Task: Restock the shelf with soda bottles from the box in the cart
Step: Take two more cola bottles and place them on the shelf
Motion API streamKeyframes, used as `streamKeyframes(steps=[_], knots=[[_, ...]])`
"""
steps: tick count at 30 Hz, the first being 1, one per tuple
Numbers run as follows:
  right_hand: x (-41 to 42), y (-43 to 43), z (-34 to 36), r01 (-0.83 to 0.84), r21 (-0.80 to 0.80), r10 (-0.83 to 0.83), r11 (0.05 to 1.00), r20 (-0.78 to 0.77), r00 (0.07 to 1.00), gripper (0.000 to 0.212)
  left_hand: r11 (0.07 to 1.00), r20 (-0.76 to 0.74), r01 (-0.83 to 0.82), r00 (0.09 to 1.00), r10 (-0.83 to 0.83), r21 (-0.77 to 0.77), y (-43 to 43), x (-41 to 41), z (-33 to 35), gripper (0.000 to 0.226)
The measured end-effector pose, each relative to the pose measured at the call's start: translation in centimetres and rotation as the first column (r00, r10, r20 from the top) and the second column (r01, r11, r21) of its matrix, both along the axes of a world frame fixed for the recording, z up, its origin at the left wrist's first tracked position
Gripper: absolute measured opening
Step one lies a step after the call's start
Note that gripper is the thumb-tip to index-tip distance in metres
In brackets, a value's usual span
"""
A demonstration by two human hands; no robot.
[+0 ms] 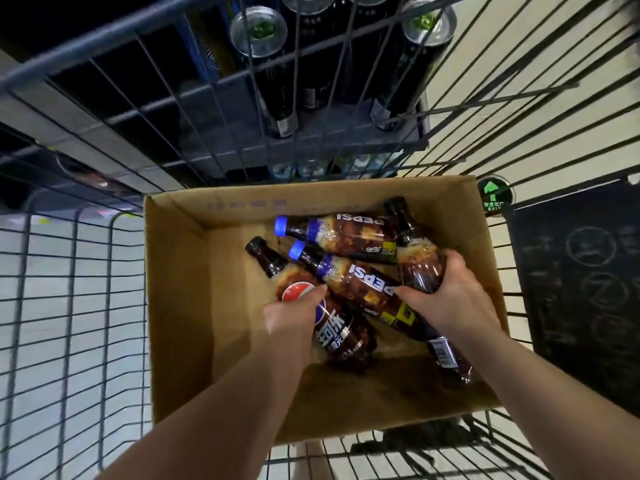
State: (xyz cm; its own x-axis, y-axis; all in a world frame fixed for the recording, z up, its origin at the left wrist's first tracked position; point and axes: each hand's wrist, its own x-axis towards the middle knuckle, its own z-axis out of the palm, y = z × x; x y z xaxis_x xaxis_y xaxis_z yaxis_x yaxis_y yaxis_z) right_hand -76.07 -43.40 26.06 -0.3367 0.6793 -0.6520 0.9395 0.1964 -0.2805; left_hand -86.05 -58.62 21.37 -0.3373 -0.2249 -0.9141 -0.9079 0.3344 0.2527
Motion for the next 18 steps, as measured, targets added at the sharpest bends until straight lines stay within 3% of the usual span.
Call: streamKeyframes(steps=[10, 13, 18], knots=[[-0.3, -0.1, 0.4, 0.018, -0.012, -0.018, 1.0, 0.002, 1.0, 0.092, 0.964, 0.031, -0.243, 0.97, 0.241, 0.11, 0.6, 1.5, 1.0, 0.073], [0.0, -0.4, 1.4, 0.048, -0.027, -0.049, 0.998, -0.042, 0.998, 0.088, 0.967, -0.037, -0.194, 0.979, 0.202, 0.165, -0.2, 1.9, 2.0, 0.074], [-0.2, -2.0, 5.9, 0.084, -0.071, -0.1, 0.994, -0.271, 0.957, 0.082, 0.973, -0.251, 0.043, 0.968, 0.016, 0.228, -2.9, 0.6, 7.3, 0.067]])
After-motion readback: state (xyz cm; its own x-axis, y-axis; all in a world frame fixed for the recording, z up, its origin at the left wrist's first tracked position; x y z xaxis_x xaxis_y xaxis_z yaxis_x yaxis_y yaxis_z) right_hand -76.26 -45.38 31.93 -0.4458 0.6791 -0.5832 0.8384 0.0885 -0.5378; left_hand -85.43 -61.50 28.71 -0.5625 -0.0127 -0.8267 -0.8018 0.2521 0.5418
